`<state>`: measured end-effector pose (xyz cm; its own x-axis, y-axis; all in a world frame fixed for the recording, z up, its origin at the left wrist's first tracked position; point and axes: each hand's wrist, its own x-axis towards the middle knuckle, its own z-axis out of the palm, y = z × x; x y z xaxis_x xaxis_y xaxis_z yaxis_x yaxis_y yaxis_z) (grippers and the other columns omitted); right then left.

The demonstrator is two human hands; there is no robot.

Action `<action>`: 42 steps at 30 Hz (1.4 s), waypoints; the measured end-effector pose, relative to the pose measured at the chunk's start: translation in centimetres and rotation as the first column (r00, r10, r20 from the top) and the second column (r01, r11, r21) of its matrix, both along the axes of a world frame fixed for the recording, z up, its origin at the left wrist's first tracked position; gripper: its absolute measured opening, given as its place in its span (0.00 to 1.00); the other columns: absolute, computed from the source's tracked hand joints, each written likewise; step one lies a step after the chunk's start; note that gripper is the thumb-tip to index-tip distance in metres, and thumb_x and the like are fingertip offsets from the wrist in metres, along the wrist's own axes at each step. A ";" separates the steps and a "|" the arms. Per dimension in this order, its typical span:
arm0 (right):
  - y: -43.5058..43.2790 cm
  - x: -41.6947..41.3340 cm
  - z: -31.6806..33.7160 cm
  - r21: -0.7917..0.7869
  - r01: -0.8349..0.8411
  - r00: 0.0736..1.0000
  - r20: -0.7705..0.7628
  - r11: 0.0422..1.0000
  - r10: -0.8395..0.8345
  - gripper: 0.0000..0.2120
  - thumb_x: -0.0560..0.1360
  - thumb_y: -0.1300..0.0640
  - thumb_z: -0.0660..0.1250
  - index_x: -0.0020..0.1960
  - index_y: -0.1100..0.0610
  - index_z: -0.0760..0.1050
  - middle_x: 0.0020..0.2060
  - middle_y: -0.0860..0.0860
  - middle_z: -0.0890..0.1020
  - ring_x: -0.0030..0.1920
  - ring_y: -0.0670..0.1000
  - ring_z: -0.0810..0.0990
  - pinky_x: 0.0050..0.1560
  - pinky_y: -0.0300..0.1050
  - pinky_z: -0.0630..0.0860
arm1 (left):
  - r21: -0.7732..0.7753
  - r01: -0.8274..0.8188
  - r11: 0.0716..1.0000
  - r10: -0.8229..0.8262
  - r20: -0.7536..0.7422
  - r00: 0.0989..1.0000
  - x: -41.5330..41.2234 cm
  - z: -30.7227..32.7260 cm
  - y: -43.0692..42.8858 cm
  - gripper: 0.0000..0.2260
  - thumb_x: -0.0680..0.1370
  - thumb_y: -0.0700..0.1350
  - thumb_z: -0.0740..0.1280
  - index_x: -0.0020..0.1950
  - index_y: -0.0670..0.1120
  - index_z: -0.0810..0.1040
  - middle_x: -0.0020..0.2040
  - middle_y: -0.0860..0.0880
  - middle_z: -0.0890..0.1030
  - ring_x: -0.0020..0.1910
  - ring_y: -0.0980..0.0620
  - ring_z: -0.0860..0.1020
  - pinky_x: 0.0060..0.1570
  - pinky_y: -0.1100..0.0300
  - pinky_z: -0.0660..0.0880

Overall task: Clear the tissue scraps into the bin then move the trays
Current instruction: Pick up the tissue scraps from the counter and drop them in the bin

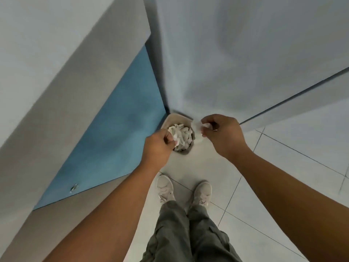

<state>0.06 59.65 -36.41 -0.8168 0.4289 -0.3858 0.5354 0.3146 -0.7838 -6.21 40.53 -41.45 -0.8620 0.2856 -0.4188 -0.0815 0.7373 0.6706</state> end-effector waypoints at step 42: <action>-4.1 -7.4 -34.8 -0.056 -0.200 0.914 0.349 0.978 0.206 0.17 0.74 0.57 0.70 0.62 0.49 0.77 0.57 0.50 0.81 0.56 0.50 0.80 0.58 0.41 0.75 | -0.156 0.061 0.986 -0.072 -0.062 0.996 -3.9 -26.3 -3.6 0.08 0.77 0.38 0.67 0.53 0.47 0.82 0.50 0.50 0.84 0.47 0.55 0.80 0.49 0.66 0.73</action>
<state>-7.32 55.50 -71.17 -0.6963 0.2581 -0.6697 0.7031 0.4327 -0.5643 -10.12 36.97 -67.77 -0.8707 0.2798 -0.4044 0.0124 0.8346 0.5507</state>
